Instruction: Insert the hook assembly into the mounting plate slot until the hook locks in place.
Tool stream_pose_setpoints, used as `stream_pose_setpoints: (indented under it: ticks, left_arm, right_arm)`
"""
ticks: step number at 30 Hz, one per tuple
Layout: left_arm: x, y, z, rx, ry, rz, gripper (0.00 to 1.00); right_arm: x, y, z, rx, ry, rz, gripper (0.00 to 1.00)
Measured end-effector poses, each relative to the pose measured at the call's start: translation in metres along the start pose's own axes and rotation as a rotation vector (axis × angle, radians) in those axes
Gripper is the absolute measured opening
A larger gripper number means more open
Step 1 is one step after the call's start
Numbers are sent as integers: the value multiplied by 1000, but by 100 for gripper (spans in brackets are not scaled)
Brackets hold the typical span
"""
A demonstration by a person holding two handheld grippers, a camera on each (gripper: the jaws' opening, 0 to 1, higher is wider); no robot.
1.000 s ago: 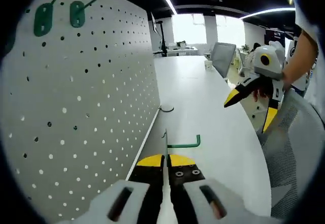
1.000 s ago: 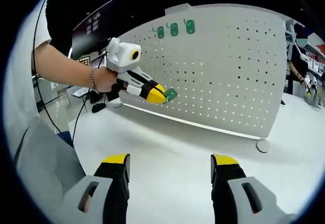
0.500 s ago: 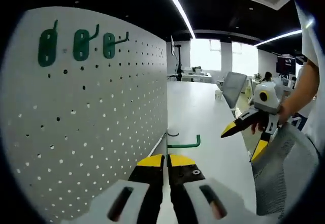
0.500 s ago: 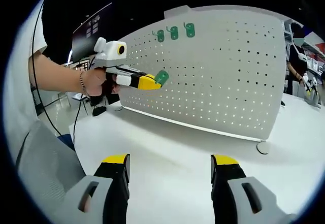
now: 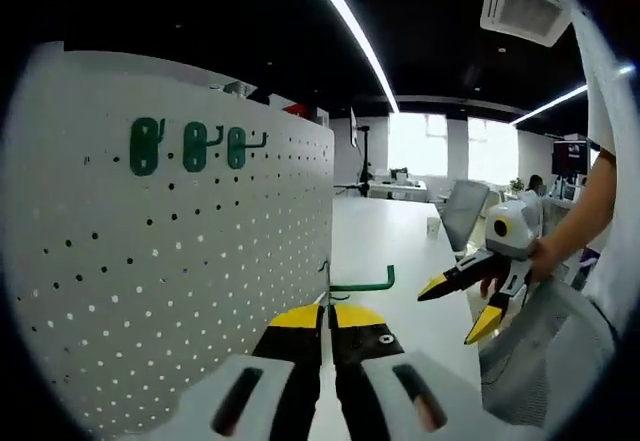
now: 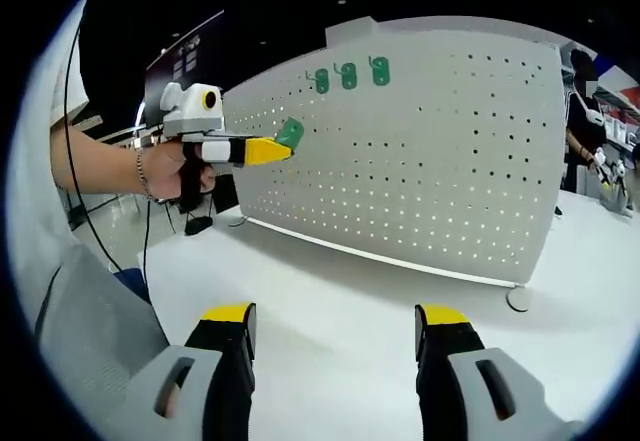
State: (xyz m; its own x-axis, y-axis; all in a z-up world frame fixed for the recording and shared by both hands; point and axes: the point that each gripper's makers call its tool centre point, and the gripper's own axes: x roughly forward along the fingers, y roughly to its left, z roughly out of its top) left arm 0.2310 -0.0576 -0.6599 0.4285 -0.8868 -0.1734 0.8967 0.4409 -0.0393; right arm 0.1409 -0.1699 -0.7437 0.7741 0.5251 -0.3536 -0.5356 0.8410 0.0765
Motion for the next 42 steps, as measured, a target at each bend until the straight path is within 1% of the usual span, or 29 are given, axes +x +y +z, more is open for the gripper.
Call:
stream_pose_setpoints:
  ticks: [6,7,14,17,21,25,30,32,33,35,39,42]
  left_arm:
    - [-12,-2,10,-22,-47,28,2]
    - [-14,-2,12,-33,-55,38,2]
    - [-22,-7,30,-40,-109,55,2]
    - [-25,-8,33,-40,-123,66,2]
    - [-25,-7,32,-49,-123,74,2]
    - [-25,-6,31,-55,-124,79,2]
    - [-25,-5,29,-62,-121,88,2]
    - [-25,-4,28,-62,-117,89,2]
    - [-26,-4,27,-60,-116,92,2]
    - [-26,-4,26,-65,-116,92,2]
    - [-26,-3,24,-62,-113,97,2]
    - [-26,-3,24,-64,-114,99,2]
  right_arm:
    - [-3,0,3,-3,-9,-4,62]
    - [-3,0,4,-3,-10,-4,62]
    - [-5,0,1,-4,-4,-6,62]
    - [-5,0,1,-4,-4,-6,62]
    - [-5,1,4,-6,-10,-1,62]
    - [-7,2,18,-10,-57,3,62]
    - [-13,11,55,-33,-189,33,61]
    - [-16,16,68,-22,-246,53,61]
    - [-19,19,77,-17,-289,66,61]
    - [-22,25,89,-13,-333,91,60]
    - [-22,30,97,-16,-346,107,60]
    - [-20,30,99,-19,-348,114,59]
